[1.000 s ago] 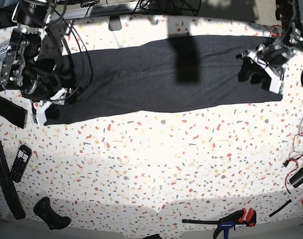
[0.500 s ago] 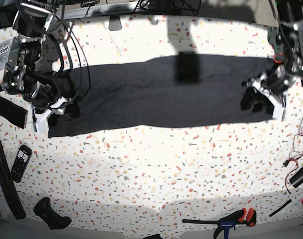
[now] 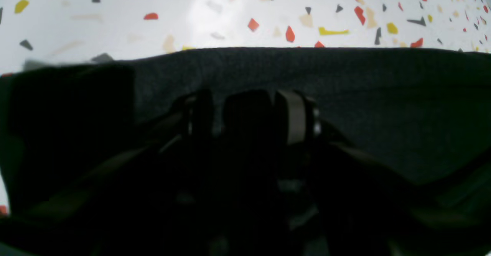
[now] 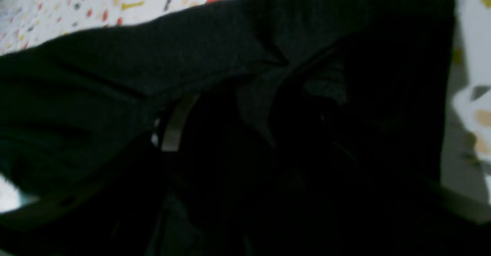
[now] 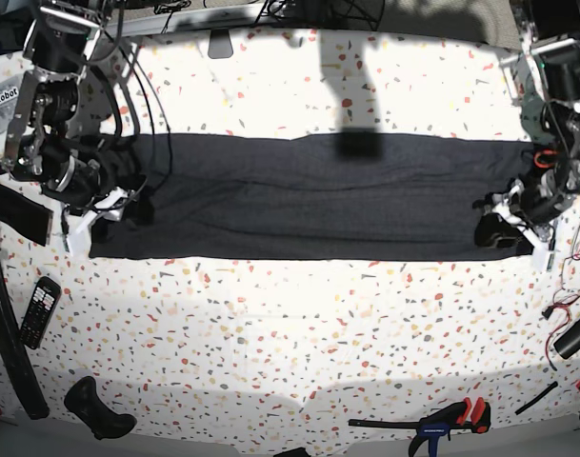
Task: Fold the T-shirt properly
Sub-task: 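Grasp both strip ends and pull them apart to straighten the strip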
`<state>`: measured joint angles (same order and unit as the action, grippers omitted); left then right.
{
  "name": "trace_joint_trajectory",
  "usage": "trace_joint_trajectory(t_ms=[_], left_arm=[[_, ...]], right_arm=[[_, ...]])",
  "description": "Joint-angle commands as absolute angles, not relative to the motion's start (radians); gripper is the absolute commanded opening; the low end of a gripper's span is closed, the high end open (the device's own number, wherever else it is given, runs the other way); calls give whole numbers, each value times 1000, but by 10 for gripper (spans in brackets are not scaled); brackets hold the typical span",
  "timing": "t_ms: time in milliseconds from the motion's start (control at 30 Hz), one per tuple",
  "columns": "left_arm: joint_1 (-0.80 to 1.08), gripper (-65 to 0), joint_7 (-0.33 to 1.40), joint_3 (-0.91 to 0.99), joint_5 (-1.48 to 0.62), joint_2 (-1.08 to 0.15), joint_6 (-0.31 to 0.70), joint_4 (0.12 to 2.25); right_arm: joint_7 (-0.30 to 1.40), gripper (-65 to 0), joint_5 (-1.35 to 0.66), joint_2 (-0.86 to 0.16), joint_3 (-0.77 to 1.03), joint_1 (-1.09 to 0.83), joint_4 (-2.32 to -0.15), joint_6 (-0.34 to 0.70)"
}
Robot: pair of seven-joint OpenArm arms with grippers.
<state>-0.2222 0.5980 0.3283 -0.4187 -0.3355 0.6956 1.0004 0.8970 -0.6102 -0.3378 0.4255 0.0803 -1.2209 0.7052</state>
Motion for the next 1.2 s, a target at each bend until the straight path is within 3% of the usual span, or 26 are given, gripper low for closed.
trace_joint_trajectory(t_ms=[0, 133, 400, 700, 900, 1167], left_arm=[[-245, -390, 604, 332, -453, -355, 698, 1013], [-252, -387, 612, 332, -559, -367, 698, 1018], [-280, -318, 617, 332, -647, -441, 698, 1019], [-313, -315, 967, 332, -846, -588, 698, 1024], [-289, -314, 973, 332, -844, -670, 698, 1023], [-219, -314, 962, 332, -887, -636, 698, 1023]], right_arm=[[943, -286, -588, -349, 425, 84, -1244, 698], [964, -286, -588, -347, 425, 84, -1349, 698], [1014, -285, -587, -347, 425, 84, -1613, 698], [1117, -285, -646, -347, 425, 65, -1831, 698], [1117, -286, -717, -347, 424, -91, -2056, 698], [1119, -286, -745, -346, 424, -388, -2233, 698]])
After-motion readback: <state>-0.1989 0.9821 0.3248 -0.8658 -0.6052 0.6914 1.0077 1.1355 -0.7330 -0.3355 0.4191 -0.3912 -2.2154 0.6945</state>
